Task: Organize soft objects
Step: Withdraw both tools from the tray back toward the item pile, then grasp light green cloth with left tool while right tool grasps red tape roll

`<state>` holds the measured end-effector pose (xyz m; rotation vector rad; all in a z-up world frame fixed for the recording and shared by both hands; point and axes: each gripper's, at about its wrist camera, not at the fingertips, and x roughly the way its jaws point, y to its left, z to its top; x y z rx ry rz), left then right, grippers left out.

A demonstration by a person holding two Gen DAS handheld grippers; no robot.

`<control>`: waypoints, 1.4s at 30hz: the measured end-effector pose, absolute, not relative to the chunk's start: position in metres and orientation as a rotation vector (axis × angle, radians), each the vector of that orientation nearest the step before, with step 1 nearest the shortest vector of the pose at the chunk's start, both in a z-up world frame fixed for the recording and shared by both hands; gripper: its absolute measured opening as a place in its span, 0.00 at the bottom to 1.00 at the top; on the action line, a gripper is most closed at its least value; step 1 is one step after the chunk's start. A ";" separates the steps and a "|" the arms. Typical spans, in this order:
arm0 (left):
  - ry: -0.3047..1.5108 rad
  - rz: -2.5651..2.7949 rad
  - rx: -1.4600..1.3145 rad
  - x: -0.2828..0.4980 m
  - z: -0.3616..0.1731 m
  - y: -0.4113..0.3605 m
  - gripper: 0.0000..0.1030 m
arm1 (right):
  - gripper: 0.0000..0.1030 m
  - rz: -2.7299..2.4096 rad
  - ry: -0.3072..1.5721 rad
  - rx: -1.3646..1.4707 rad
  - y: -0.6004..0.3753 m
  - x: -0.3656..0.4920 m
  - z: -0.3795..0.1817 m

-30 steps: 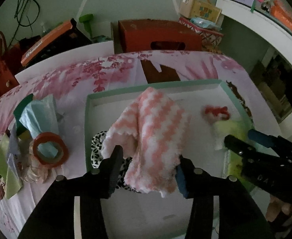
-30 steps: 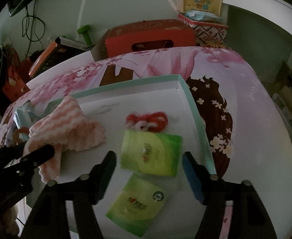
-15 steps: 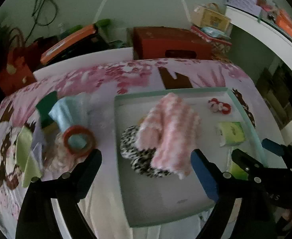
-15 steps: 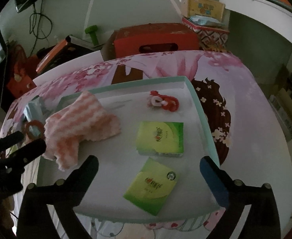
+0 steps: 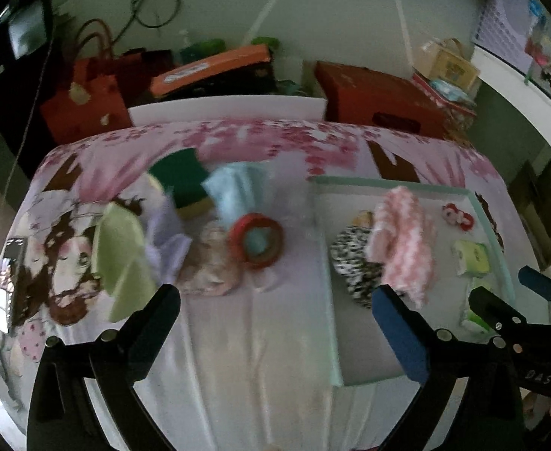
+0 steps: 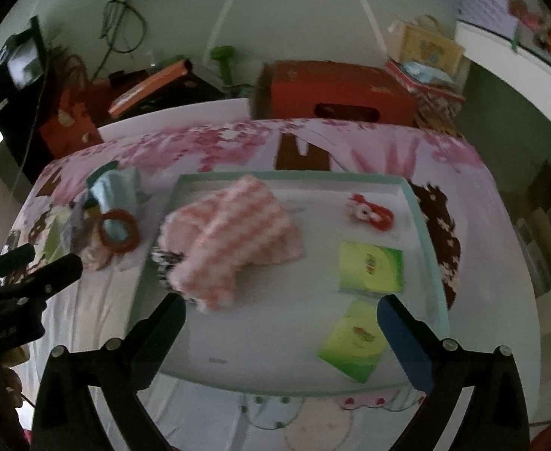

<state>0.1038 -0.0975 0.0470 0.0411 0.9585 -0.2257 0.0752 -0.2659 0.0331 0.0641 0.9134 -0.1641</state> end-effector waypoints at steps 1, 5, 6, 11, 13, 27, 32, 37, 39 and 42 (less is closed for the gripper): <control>0.957 -0.218 0.036 0.103 0.048 -0.090 0.99 | 1.00 -0.157 0.913 0.055 -0.260 0.077 0.035; 0.955 -0.184 0.004 0.103 0.051 -0.059 0.99 | 1.00 -0.122 0.910 0.021 -0.232 0.085 0.040; 0.955 -0.175 -0.003 0.103 0.051 -0.052 0.99 | 1.00 -0.113 0.911 0.013 -0.225 0.088 0.041; 0.954 -0.114 -0.050 0.105 0.047 -0.008 0.99 | 1.00 -0.059 0.914 -0.038 -0.186 0.102 0.042; 0.955 -0.091 -0.072 0.105 0.045 0.009 0.99 | 1.00 -0.042 0.916 -0.052 -0.173 0.106 0.041; 0.974 0.006 -0.212 0.119 0.013 0.095 0.99 | 1.00 0.062 0.949 -0.143 -0.100 0.147 0.011; 1.007 0.003 -0.236 0.133 -0.003 0.102 0.99 | 1.00 0.076 0.963 -0.151 -0.093 0.164 -0.002; 1.011 0.004 -0.252 0.149 -0.015 0.104 0.98 | 0.91 0.064 0.968 -0.165 -0.093 0.183 -0.014; 1.013 -0.008 -0.263 0.155 -0.019 0.103 0.96 | 0.87 0.061 0.979 -0.166 -0.094 0.190 -0.020; 1.017 -0.016 -0.266 0.164 -0.027 0.099 0.81 | 0.84 0.055 0.990 -0.168 -0.096 0.198 -0.027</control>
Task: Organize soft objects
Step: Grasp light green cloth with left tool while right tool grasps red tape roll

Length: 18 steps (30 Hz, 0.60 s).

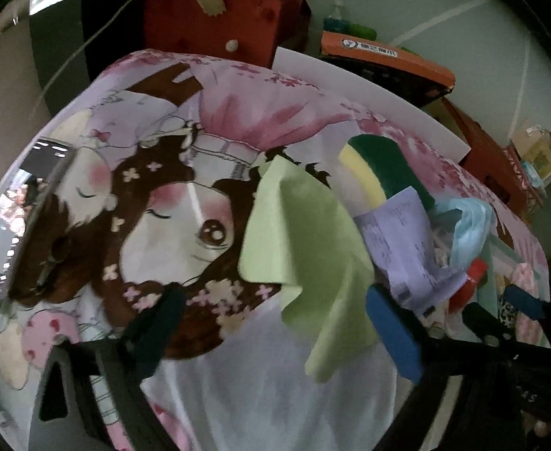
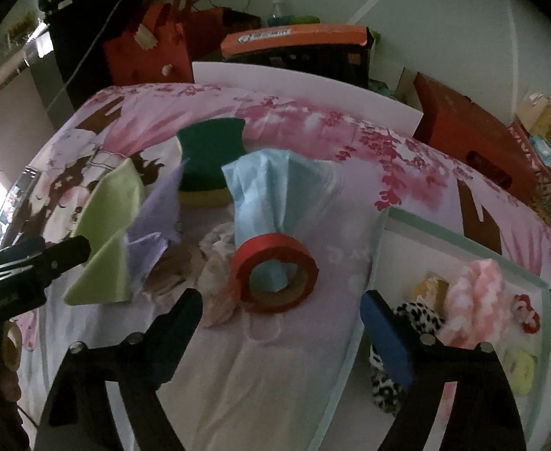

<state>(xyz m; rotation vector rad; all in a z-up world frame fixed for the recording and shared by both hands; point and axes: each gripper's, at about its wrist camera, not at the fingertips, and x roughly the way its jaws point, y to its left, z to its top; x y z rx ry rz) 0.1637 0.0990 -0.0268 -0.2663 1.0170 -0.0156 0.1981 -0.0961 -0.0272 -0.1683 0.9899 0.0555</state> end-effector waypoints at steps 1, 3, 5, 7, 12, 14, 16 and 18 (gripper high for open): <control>1.018 -0.021 -0.271 0.166 -0.029 0.098 0.75 | 0.80 0.055 0.994 -0.168 -0.097 0.200 -0.029; 1.025 -0.029 -0.281 0.172 -0.034 0.096 0.69 | 0.77 0.058 1.003 -0.166 -0.098 0.204 -0.034; 1.036 -0.035 -0.280 0.177 -0.041 0.092 0.59 | 0.76 0.060 1.004 -0.170 -0.098 0.207 -0.037; 1.034 -0.041 -0.277 0.180 -0.044 0.089 0.47 | 0.73 0.062 1.004 -0.174 -0.098 0.209 -0.040; 1.017 -0.046 -0.271 0.183 -0.049 0.087 0.24 | 0.62 0.066 1.009 -0.196 -0.094 0.213 -0.046; 1.008 -0.035 -0.270 0.183 -0.050 0.089 0.16 | 0.56 0.068 1.004 -0.201 -0.092 0.214 -0.048; 0.996 -0.027 -0.279 0.183 -0.051 0.093 0.10 | 0.55 0.066 1.001 -0.209 -0.090 0.215 -0.049; 0.984 -0.028 -0.291 0.183 -0.051 0.097 0.09 | 0.54 0.064 0.996 -0.221 -0.088 0.215 -0.051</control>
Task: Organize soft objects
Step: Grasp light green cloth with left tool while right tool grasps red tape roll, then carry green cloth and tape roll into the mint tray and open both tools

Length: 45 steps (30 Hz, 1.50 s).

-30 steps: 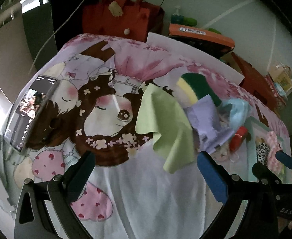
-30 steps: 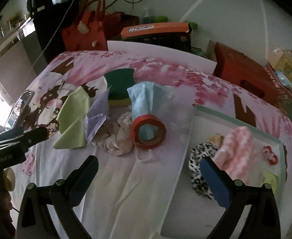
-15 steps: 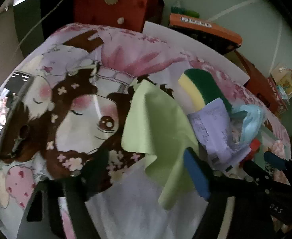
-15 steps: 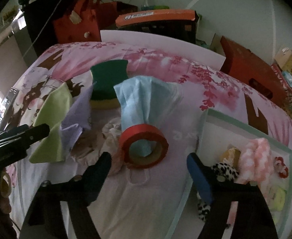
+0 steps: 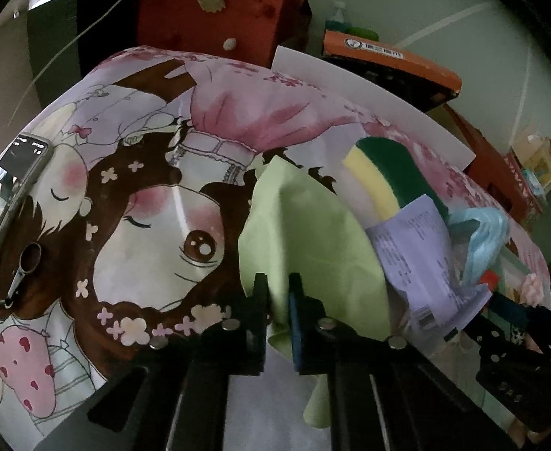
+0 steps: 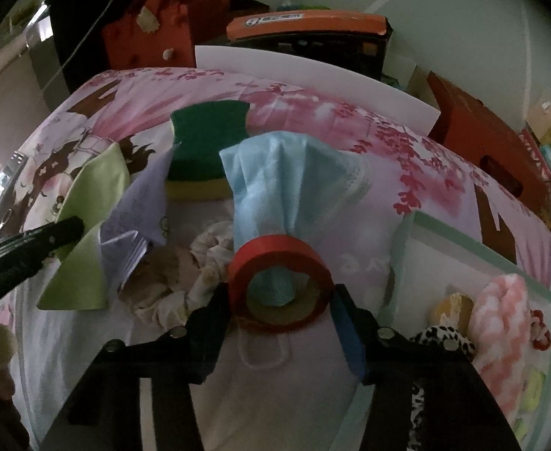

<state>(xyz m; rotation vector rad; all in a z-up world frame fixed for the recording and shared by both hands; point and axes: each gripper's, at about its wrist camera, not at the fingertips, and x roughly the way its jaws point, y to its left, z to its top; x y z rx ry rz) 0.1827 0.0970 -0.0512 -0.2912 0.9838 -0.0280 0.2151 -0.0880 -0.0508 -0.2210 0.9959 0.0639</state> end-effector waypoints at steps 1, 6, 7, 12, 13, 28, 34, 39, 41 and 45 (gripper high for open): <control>0.978 -0.030 -0.296 0.182 -0.052 0.098 0.08 | 0.54 0.063 0.992 -0.223 -0.088 0.215 -0.051; 0.956 -0.039 -0.309 0.181 -0.052 0.100 0.06 | 0.53 0.054 0.983 -0.212 -0.089 0.216 -0.052; 0.953 -0.042 -0.310 0.181 -0.052 0.100 0.06 | 0.53 0.053 0.983 -0.212 -0.088 0.217 -0.052; 0.939 -0.055 -0.321 0.178 -0.050 0.102 0.04 | 0.53 0.046 0.981 -0.210 -0.088 0.215 -0.051; 0.935 -0.058 -0.323 0.177 -0.049 0.103 0.04 | 0.53 0.044 0.982 -0.205 -0.088 0.215 -0.050; 0.901 -0.130 -0.357 0.151 -0.018 0.103 0.02 | 0.53 0.054 0.975 -0.120 -0.098 0.181 -0.017; 0.867 -0.148 -0.354 0.135 0.011 0.102 0.02 | 0.53 0.052 0.950 -0.091 -0.106 0.157 0.007; 0.831 -0.156 -0.329 0.119 0.041 0.097 0.02 | 0.53 0.047 0.927 -0.048 -0.117 0.137 0.027; 0.814 -0.161 -0.313 0.111 0.054 0.094 0.02 | 0.53 0.041 0.912 -0.030 -0.123 0.128 0.036; 0.789 -0.168 -0.284 0.100 0.076 0.086 0.02 | 0.53 0.031 0.887 0.001 -0.135 0.115 0.051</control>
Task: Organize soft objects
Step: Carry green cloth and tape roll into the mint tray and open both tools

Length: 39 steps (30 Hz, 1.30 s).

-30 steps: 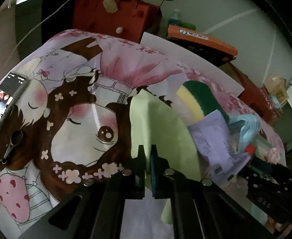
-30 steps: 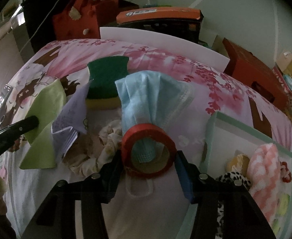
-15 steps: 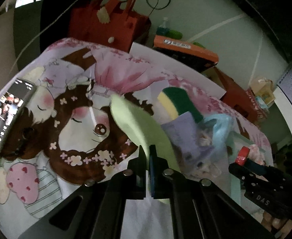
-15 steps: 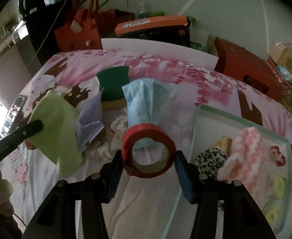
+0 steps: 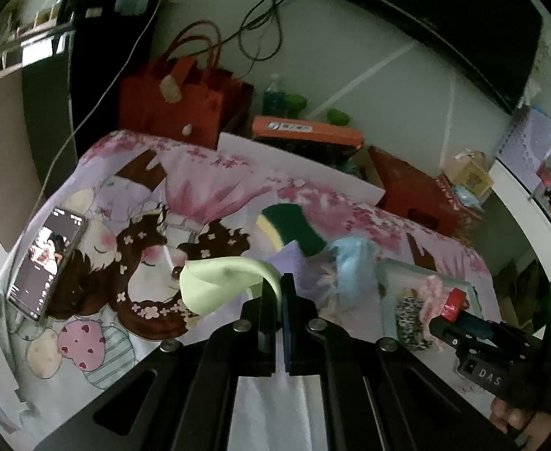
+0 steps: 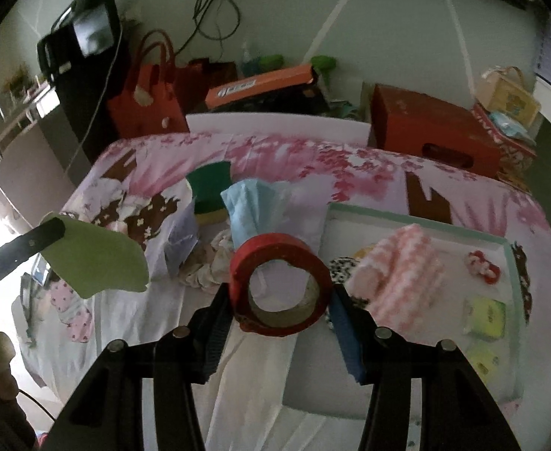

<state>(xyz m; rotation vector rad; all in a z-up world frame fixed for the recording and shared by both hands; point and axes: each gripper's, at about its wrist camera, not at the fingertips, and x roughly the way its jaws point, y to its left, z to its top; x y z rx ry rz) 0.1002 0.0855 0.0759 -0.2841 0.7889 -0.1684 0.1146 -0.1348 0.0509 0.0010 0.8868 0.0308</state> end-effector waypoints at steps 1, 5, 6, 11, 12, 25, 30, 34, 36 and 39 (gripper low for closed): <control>0.782 -0.172 -0.276 0.097 0.082 0.083 0.02 | 0.53 0.028 0.880 0.011 -0.139 0.111 0.054; 0.765 -0.189 -0.245 0.086 0.099 0.068 0.02 | 0.53 0.009 0.859 0.044 -0.156 0.095 0.064; 0.761 -0.193 -0.239 0.084 0.102 0.065 0.02 | 0.53 0.003 0.856 0.051 -0.161 0.091 0.065; 0.752 -0.223 -0.200 0.078 0.117 0.039 0.02 | 0.53 -0.030 0.842 0.092 -0.191 0.074 0.070; 0.751 -0.228 -0.193 0.077 0.119 0.034 0.02 | 0.53 -0.037 0.840 0.100 -0.196 0.072 0.070; 0.763 -0.314 -0.058 0.076 0.129 -0.052 0.02 | 0.53 -0.168 0.851 0.219 -0.289 0.047 0.050; 0.774 -0.361 -0.006 0.079 0.126 -0.091 0.02 | 0.53 -0.217 0.858 0.262 -0.322 0.041 0.039; 0.770 -0.402 0.033 0.080 0.127 -0.119 0.02 | 0.53 -0.247 0.860 0.285 -0.343 0.040 0.033; 0.760 -0.426 0.053 0.081 0.131 -0.134 0.02 | 0.53 -0.261 0.861 0.294 -0.352 0.039 0.030; 0.734 -0.459 0.077 0.081 0.140 -0.153 0.02 | 0.53 -0.279 0.859 0.307 -0.364 0.038 0.027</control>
